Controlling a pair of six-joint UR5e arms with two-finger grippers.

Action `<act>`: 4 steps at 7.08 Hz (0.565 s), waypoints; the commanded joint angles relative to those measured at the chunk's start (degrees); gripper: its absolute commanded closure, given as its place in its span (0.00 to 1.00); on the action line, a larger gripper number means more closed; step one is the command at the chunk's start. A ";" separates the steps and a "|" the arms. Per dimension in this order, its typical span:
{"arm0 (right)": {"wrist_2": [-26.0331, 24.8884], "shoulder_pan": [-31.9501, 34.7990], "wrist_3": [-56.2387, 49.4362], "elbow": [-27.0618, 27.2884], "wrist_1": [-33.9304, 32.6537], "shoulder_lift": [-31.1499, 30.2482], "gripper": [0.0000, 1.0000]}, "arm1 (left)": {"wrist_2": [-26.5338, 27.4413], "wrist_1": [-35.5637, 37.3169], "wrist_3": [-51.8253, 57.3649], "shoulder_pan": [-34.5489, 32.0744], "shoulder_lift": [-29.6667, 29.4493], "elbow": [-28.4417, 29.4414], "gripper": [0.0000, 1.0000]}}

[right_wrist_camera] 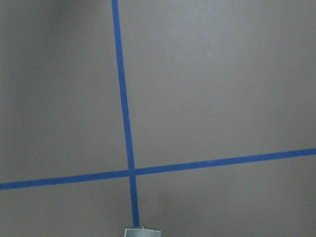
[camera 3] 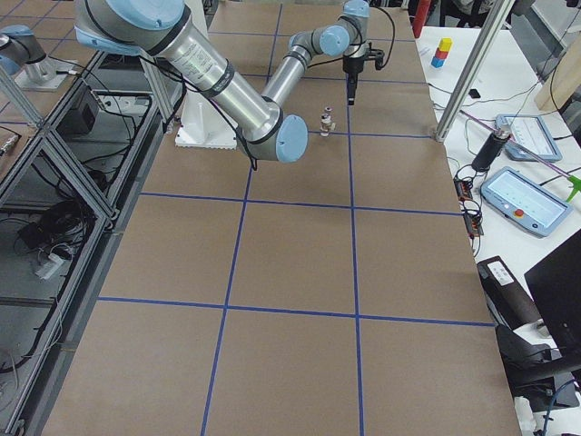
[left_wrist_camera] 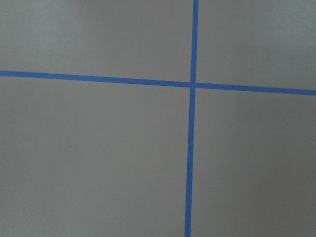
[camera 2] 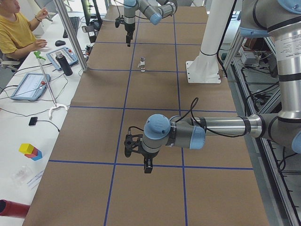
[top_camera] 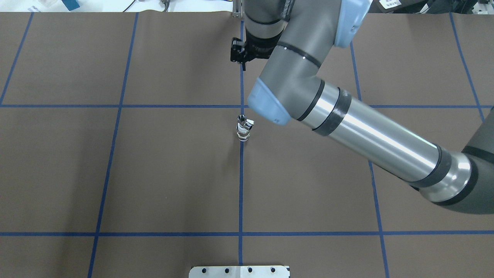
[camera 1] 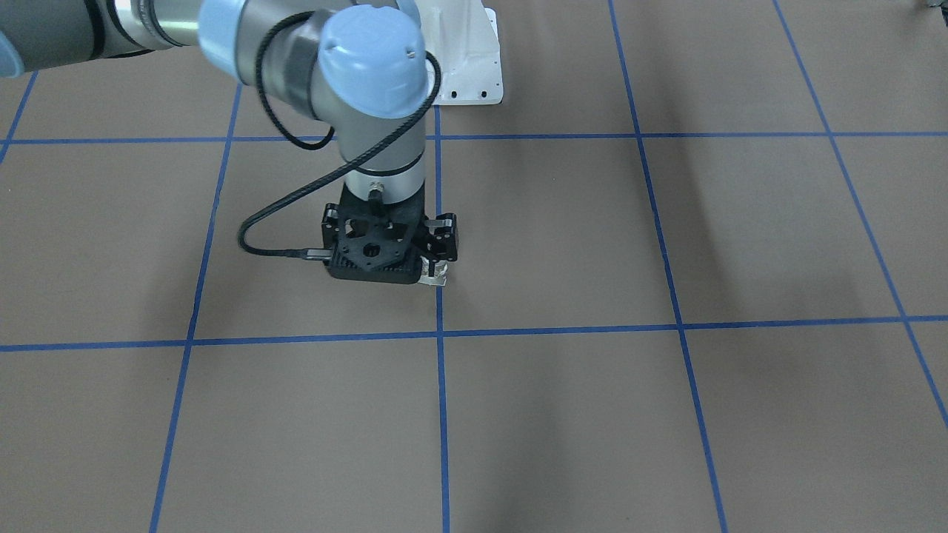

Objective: Assemble PPR valve and pipe with both arms
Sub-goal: 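Open the right gripper and withdraw the right arm away from the valve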

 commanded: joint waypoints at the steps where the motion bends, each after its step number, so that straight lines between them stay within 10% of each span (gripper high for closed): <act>1: 6.47 10.57 -15.25 2.64 -2.65 -4.41 0.00 | 0.60 0.46 6.07 0.78 -0.05 0.65 0.00; 4: 10.60 23.42 -43.92 3.36 -2.67 -17.41 0.00 | 3.94 10.27 13.11 8.33 -2.42 0.21 0.00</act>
